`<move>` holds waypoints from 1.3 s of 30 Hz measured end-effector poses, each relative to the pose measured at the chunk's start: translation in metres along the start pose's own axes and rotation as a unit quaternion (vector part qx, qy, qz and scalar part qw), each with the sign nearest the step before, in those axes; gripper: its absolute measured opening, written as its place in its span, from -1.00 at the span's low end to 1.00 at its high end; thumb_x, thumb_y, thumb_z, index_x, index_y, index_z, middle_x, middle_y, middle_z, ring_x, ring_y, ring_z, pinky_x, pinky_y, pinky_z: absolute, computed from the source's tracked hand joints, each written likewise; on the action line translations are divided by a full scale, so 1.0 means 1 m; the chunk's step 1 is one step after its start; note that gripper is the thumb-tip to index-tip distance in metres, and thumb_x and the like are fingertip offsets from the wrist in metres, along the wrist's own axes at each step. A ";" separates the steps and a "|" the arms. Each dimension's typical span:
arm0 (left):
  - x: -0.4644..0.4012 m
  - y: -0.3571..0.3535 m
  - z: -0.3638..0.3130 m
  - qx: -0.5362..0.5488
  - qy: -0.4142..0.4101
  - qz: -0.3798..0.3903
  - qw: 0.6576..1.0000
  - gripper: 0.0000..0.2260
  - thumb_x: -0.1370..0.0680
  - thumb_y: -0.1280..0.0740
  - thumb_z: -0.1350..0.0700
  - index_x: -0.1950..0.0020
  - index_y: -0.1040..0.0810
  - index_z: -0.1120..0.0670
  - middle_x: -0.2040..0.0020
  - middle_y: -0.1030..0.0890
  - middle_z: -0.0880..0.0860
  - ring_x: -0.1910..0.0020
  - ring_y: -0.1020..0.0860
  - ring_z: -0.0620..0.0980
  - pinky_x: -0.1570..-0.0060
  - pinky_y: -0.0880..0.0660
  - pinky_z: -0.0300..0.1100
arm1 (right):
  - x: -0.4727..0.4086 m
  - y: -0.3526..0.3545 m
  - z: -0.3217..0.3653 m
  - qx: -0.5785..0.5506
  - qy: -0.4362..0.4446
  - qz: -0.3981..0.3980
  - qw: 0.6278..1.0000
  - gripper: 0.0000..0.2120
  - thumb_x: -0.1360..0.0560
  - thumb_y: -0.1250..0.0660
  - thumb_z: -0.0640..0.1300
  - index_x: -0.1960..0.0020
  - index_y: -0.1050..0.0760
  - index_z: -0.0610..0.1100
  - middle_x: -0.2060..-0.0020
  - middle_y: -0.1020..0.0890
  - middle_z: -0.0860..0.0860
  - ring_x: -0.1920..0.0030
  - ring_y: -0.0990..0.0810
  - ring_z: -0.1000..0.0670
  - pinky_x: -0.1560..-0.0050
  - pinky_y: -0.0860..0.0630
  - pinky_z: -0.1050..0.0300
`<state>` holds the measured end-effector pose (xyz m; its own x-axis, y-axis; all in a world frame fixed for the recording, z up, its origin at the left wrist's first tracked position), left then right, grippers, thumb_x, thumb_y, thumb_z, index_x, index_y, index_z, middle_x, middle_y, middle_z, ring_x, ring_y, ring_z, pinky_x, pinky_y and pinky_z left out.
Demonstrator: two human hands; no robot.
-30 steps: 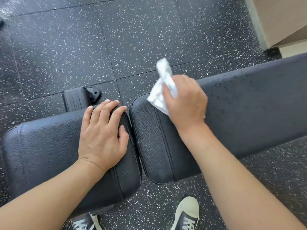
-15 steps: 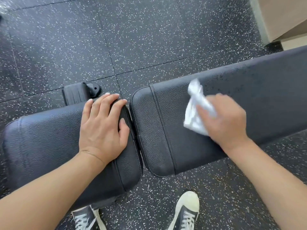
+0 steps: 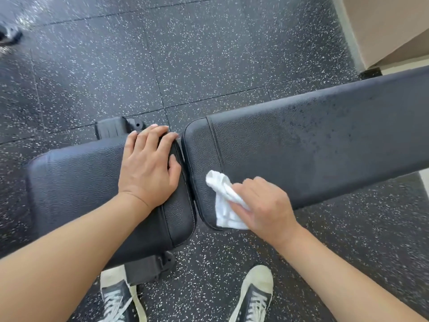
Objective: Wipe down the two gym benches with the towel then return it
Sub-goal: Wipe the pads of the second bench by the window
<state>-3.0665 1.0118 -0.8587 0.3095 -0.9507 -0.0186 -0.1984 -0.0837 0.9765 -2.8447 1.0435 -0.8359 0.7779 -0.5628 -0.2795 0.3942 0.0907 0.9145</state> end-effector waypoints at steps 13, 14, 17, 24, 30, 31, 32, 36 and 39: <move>0.001 -0.008 -0.012 -0.034 -0.020 0.104 0.994 -0.47 -0.63 -0.18 0.13 -0.62 -0.28 0.13 -0.56 -0.37 0.14 -0.59 -0.23 0.30 -0.54 -0.11 0.38 | -0.073 -0.021 0.022 0.075 -0.136 -0.038 0.987 -0.81 -0.53 -0.39 0.00 -0.02 -0.52 -0.10 0.25 -0.53 -0.03 0.26 -0.53 -0.11 0.37 -0.40 0.02; 0.000 -0.006 -0.016 -0.030 -0.029 0.108 0.993 -0.47 -0.63 -0.15 0.16 -0.63 -0.28 0.13 -0.57 -0.36 0.14 -0.59 -0.24 0.30 -0.54 -0.12 0.37 | -0.065 -0.022 0.032 0.069 -0.109 -0.037 0.991 -0.84 -0.53 -0.38 0.00 0.02 -0.52 -0.09 0.26 -0.52 -0.02 0.27 -0.51 -0.09 0.35 -0.41 0.03; -0.005 0.003 -0.039 -0.007 -0.069 0.101 0.992 -0.45 -0.57 -0.20 0.24 -0.60 -0.33 0.14 -0.55 -0.38 0.14 -0.56 -0.31 0.24 -0.51 -0.22 0.31 | -0.029 -0.010 0.022 0.049 -0.059 -0.037 0.996 -0.82 -0.60 -0.37 -0.03 0.12 -0.51 -0.09 0.29 -0.46 0.00 0.30 -0.45 -0.06 0.35 -0.40 0.05; -0.048 -0.012 -0.122 0.024 -0.141 0.088 0.986 -0.52 -0.63 -0.20 0.08 -0.57 -0.36 0.09 -0.58 -0.34 0.10 -0.56 -0.28 0.20 -0.51 -0.23 0.24 | 0.021 0.059 -0.120 0.134 -0.149 -0.066 0.978 -0.71 -0.65 -0.19 -0.02 0.16 -0.50 -0.14 0.32 -0.47 -0.03 0.33 -0.48 -0.11 0.44 -0.43 0.01; -0.070 -0.035 -0.124 0.056 0.006 0.005 0.998 -0.52 -0.64 -0.12 0.00 -0.57 -0.35 0.03 -0.51 -0.44 0.10 -0.51 -0.36 0.13 -0.58 -0.13 0.15 | 0.030 0.042 -0.093 0.079 -0.243 -0.099 0.962 -0.83 -0.55 -0.29 0.01 0.09 -0.46 -0.09 0.27 -0.51 -0.01 0.27 -0.49 -0.09 0.38 -0.37 0.03; -0.070 -0.035 -0.124 0.054 0.010 -0.008 0.998 -0.52 -0.63 -0.12 -0.01 -0.56 -0.36 0.03 -0.49 -0.46 0.10 -0.48 -0.38 0.13 -0.57 -0.15 0.14 | 0.031 0.032 -0.068 0.061 -0.206 -0.091 0.972 -0.85 -0.55 -0.33 -0.02 0.10 -0.48 -0.09 0.28 -0.50 -0.01 0.28 -0.47 -0.08 0.37 -0.38 0.00; -0.070 -0.036 -0.124 0.052 0.011 -0.015 0.998 -0.51 -0.61 -0.13 -0.01 -0.55 -0.38 0.02 -0.48 -0.48 0.10 -0.46 -0.41 0.14 -0.55 -0.18 0.13 | 0.033 0.023 -0.044 0.044 -0.167 -0.083 0.982 -0.86 -0.55 -0.37 -0.04 0.12 -0.50 -0.09 0.29 -0.48 -0.01 0.28 -0.45 -0.08 0.36 -0.38 0.00; -0.072 -0.033 -0.126 0.041 0.011 -0.019 0.999 -0.51 -0.58 -0.13 0.00 -0.53 -0.38 0.02 -0.44 -0.50 0.10 -0.42 -0.43 0.16 -0.51 -0.25 0.14 | 0.042 0.013 -0.003 0.003 -0.058 -0.049 0.997 -0.89 -0.58 -0.37 -0.11 0.11 -0.56 -0.10 0.30 -0.46 -0.01 0.30 -0.42 -0.07 0.38 -0.36 0.01; -0.073 -0.033 -0.130 0.041 0.007 -0.023 0.999 -0.51 -0.57 -0.14 0.00 -0.52 -0.38 0.00 -0.44 -0.50 0.09 -0.42 -0.43 0.17 -0.52 -0.24 0.15 | 0.046 0.044 -0.080 0.050 -0.120 -0.078 0.988 -0.87 -0.57 -0.39 -0.08 0.12 -0.53 -0.09 0.29 -0.48 -0.01 0.29 -0.44 -0.07 0.37 -0.42 0.00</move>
<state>-2.9616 1.1223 -0.8613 0.3336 -0.9409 -0.0585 -0.2600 -0.1515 0.9536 -2.7520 1.0872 -0.8316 0.5679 -0.7432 -0.3538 0.4412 -0.0879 0.8931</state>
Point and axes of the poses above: each hand's wrist, its own x-axis away from the middle knuckle, its own y-axis out of the back of the hand, z = x × y, the point moved 10 cm from there along -x, towards the middle knuckle
